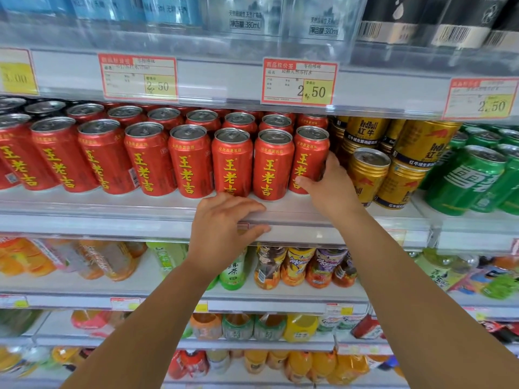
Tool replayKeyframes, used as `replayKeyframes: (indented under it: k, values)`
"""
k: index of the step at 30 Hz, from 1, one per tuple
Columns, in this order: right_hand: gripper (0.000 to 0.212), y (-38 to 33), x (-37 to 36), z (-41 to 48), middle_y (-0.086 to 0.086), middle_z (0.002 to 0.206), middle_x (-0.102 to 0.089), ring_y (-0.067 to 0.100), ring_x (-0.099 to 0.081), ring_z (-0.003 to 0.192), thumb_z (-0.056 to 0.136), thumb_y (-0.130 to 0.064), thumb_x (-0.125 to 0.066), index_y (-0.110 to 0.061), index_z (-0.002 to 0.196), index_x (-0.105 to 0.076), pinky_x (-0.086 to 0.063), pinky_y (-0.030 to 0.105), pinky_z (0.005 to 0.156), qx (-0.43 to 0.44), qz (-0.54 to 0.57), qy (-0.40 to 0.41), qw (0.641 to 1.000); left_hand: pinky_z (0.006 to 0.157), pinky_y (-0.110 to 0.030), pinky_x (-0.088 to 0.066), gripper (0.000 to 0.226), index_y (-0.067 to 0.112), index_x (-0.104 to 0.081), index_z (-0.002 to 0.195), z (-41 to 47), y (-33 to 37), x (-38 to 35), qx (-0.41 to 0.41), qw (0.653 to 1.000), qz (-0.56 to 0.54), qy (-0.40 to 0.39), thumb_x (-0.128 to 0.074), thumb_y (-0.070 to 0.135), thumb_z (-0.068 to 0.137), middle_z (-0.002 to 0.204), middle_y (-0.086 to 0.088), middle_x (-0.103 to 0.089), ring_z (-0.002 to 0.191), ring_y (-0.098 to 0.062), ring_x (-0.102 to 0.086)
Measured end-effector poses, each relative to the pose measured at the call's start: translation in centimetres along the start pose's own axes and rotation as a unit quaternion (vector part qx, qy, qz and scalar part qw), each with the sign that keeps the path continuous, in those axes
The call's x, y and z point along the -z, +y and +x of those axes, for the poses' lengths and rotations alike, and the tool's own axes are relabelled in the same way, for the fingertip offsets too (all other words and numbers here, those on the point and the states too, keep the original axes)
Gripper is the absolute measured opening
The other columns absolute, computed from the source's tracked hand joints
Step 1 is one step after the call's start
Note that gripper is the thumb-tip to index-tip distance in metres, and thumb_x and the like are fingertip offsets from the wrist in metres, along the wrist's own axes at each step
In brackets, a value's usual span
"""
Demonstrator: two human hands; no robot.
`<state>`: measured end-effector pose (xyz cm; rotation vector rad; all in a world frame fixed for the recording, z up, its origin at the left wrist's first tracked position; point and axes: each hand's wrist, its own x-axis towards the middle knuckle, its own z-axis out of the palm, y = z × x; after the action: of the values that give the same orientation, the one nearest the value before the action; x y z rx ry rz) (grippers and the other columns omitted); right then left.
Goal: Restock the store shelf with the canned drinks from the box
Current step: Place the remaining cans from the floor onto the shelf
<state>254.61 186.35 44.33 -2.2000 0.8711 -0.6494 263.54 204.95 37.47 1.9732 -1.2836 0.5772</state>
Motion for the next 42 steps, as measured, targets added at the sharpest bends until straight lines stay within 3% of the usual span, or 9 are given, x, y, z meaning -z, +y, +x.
replayKeyframes:
  k: [7,20,23,26,28,31,34,38,42]
  values:
    - [0.062,-0.1,-0.4,1.7,0.015,0.137,-0.052,0.031,-0.052,0.124,0.095,-0.018,-0.059,-0.006,0.142,-0.022,-0.042,0.035,0.095,-0.050,0.033,0.005,0.998,0.084,-0.043,-0.046,0.033,0.029,-0.074,0.101,0.0,0.0,0.0,-0.002,1.000,0.003,-0.002,-0.069,0.053,0.078,0.102,0.018,-0.071,0.091,-0.013,-0.062]
    - [0.060,-0.6,-0.2,1.0,0.014,0.143,-0.048,0.033,-0.050,0.128,0.099,-0.025,-0.051,-0.009,0.149,-0.021,-0.041,0.040,0.102,-0.064,-0.026,0.011,0.998,0.086,-0.039,-0.043,0.032,0.031,-0.073,0.100,0.1,0.0,0.3,0.002,1.000,-0.001,-0.015,-0.070,0.052,0.078,0.102,0.018,-0.071,0.091,-0.013,-0.060]
    - [0.055,-0.6,0.7,-3.0,0.009,0.137,-0.054,0.022,-0.054,0.123,0.097,-0.020,-0.053,-0.011,0.147,-0.032,-0.042,0.032,0.102,0.010,0.021,0.066,0.998,0.088,-0.039,-0.043,0.032,0.029,-0.074,0.101,0.1,0.2,0.5,-0.001,1.000,-0.007,-0.003,-0.067,0.049,0.077,0.101,0.013,-0.071,0.093,-0.015,-0.060]
    - [0.034,0.5,1.8,-8.9,-0.002,0.119,-0.064,0.004,-0.059,0.107,0.097,-0.012,-0.050,-0.017,0.130,-0.052,-0.045,0.015,0.092,0.088,0.114,0.152,0.978,0.093,-0.042,-0.044,0.016,0.021,-0.076,0.096,-0.5,2.4,0.8,-0.058,0.995,-0.030,0.073,-0.070,0.024,0.081,0.106,0.007,-0.071,0.103,-0.021,-0.062]
    - [0.025,2.7,2.6,-12.5,-0.010,0.104,-0.068,0.005,-0.064,0.096,0.097,-0.017,-0.047,-0.026,0.119,-0.055,-0.050,0.022,0.082,0.093,0.136,0.187,0.968,0.094,-0.035,-0.044,0.013,0.016,-0.076,0.092,-1.3,5.4,0.7,-0.100,0.989,-0.070,0.077,-0.066,0.017,0.084,0.104,0.004,-0.072,0.101,-0.021,-0.063]
    - [0.023,8.2,3.9,-16.7,-0.012,0.092,-0.069,0.011,-0.066,0.078,0.095,-0.025,-0.045,-0.034,0.114,-0.054,-0.054,0.036,0.065,0.055,0.135,0.193,0.970,0.090,-0.023,-0.040,0.016,0.015,-0.074,0.094,-4.2,10.3,-2.0,-0.106,0.982,-0.153,-0.035,-0.060,0.018,0.086,0.100,0.004,-0.072,0.095,-0.016,-0.059]
    - [0.023,16.6,5.2,-20.5,-0.012,0.086,-0.069,0.006,-0.062,0.067,0.096,-0.023,-0.047,-0.040,0.109,-0.054,-0.049,0.031,0.060,-0.064,0.095,0.165,0.980,0.091,-0.018,-0.038,0.024,0.023,-0.072,0.099,-8.8,14.1,-7.4,-0.055,0.962,-0.176,-0.203,-0.052,0.030,0.087,0.104,0.009,-0.069,0.101,-0.009,-0.054]
    - [0.025,29.9,7.1,-25.5,-0.005,0.084,-0.069,0.020,-0.067,0.078,0.093,-0.017,-0.050,-0.032,0.111,-0.059,-0.054,0.040,0.072,-0.242,0.060,0.131,0.959,0.091,-0.027,-0.048,0.032,0.031,-0.066,0.111,-15.4,18.8,-16.4,0.072,0.865,-0.202,-0.453,-0.056,0.039,0.082,0.111,0.012,-0.065,0.102,-0.008,-0.059]
    - [0.021,42.0,10.0,-29.6,-0.002,0.091,-0.068,0.024,-0.066,0.085,0.092,-0.019,-0.049,-0.028,0.108,-0.060,-0.050,0.032,0.066,-0.395,0.044,0.064,0.916,0.087,-0.026,-0.050,0.031,0.034,-0.059,0.119,-21.1,24.0,-24.7,0.132,0.790,-0.170,-0.574,-0.064,0.036,0.089,0.120,0.014,-0.061,0.100,-0.002,-0.059]
